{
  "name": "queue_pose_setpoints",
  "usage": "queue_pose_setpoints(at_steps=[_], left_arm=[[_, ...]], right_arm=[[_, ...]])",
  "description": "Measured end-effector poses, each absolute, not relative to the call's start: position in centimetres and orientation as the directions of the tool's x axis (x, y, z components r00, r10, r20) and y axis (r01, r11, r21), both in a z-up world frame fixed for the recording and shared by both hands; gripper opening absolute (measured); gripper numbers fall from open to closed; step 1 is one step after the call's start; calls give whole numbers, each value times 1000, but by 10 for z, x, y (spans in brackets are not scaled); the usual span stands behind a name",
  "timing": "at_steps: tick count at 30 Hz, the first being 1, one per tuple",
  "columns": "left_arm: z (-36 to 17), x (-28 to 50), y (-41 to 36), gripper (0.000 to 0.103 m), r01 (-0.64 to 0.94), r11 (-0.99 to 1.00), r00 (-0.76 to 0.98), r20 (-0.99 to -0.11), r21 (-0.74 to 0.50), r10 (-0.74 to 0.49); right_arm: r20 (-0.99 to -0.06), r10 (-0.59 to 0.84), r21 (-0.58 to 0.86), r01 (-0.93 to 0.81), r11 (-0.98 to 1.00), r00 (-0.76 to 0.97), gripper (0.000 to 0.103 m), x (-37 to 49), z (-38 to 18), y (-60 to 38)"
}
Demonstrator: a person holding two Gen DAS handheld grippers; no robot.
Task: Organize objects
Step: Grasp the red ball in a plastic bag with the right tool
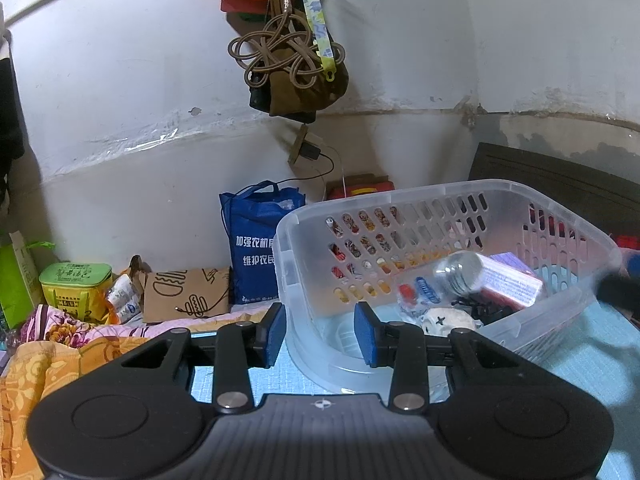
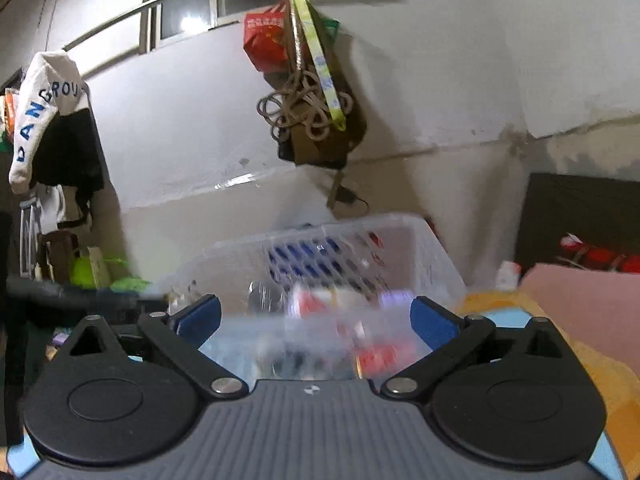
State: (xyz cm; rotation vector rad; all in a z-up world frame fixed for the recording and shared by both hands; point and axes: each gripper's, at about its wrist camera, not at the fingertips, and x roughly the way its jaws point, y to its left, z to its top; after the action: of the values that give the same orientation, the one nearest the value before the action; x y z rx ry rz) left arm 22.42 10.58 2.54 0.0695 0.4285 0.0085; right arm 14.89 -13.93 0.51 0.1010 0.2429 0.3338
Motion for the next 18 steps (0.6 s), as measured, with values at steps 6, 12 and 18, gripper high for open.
queue_pose_setpoints(at_steps=[6,12,18], left_arm=[[24,223,106,41,5,997,910,-415,71,25],[23,221,106,41,8,997,911,-412,75,24],[23,221,107,41,9,997,911,-412,78,24]], right_arm=[[-331,370,157,-336,929,868,103,130,-28,-128],[-369,466,218,-413,884,804,103,109,-56,-98],[-343,432,170,-397,902,834,102,86,-78,-59]])
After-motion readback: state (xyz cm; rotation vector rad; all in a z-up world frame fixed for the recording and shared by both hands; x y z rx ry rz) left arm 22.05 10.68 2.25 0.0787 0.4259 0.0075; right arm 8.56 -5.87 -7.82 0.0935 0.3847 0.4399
